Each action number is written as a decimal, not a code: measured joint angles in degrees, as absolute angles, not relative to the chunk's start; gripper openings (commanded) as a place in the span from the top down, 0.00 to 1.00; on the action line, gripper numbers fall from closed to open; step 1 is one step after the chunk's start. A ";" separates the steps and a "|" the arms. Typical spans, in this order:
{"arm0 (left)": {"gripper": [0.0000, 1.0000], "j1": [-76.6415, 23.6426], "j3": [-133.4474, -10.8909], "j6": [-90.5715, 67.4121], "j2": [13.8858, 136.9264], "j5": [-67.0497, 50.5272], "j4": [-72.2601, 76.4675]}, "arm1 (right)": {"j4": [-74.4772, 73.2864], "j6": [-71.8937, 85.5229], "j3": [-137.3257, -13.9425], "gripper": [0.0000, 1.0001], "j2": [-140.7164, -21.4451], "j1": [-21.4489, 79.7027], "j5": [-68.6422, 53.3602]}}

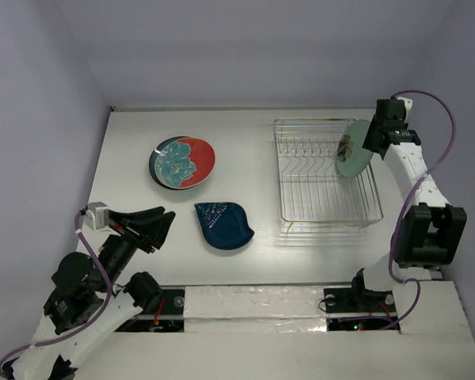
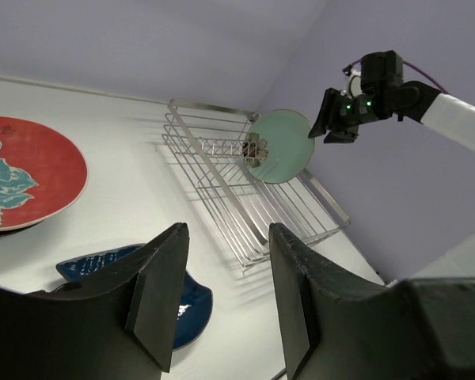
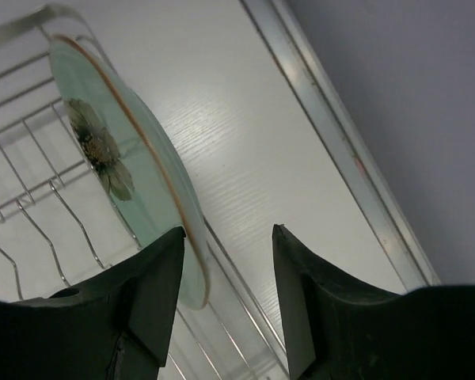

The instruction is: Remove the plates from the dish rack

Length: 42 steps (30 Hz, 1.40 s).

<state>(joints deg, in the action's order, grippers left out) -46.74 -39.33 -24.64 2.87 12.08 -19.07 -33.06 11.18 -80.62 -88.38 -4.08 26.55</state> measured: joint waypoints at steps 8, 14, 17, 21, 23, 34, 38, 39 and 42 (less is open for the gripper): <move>0.58 -46.74 -39.33 -24.62 2.87 12.08 -19.05 | -32.56 9.19 -79.83 0.61 -92.68 -4.19 22.41; 0.57 -46.74 -39.33 -24.62 2.87 12.08 -19.07 | -32.42 7.35 -80.12 0.89 -93.84 -4.12 21.12; 0.57 -46.74 -39.33 -24.62 2.87 12.08 -19.05 | -33.10 5.91 -81.36 1.00 -93.80 -4.10 19.46; 0.57 -46.74 -39.33 -24.62 2.81 12.08 -19.05 | -33.28 4.25 -81.47 1.00 -93.56 -4.03 19.27; 0.57 -46.74 -39.33 -24.62 2.81 12.08 -19.07 | -33.61 3.62 -81.47 1.00 -93.34 -3.95 19.27; 0.57 -46.74 -39.33 -24.64 2.83 12.08 -19.07 | -38.72 1.50 -86.39 1.00 -87.24 -3.75 21.47; 0.57 -46.74 -39.33 -24.64 2.83 12.08 -19.05 | -39.09 1.91 -91.72 1.00 -84.20 -3.53 22.50; 0.57 -46.74 -39.33 -24.64 2.83 12.08 -19.05 | -39.03 2.37 -93.01 1.00 -83.50 -3.31 22.48; 0.57 -46.74 -39.33 -24.64 2.83 12.08 -19.07 | -37.91 5.93 -95.26 1.00 -80.97 -2.70 19.92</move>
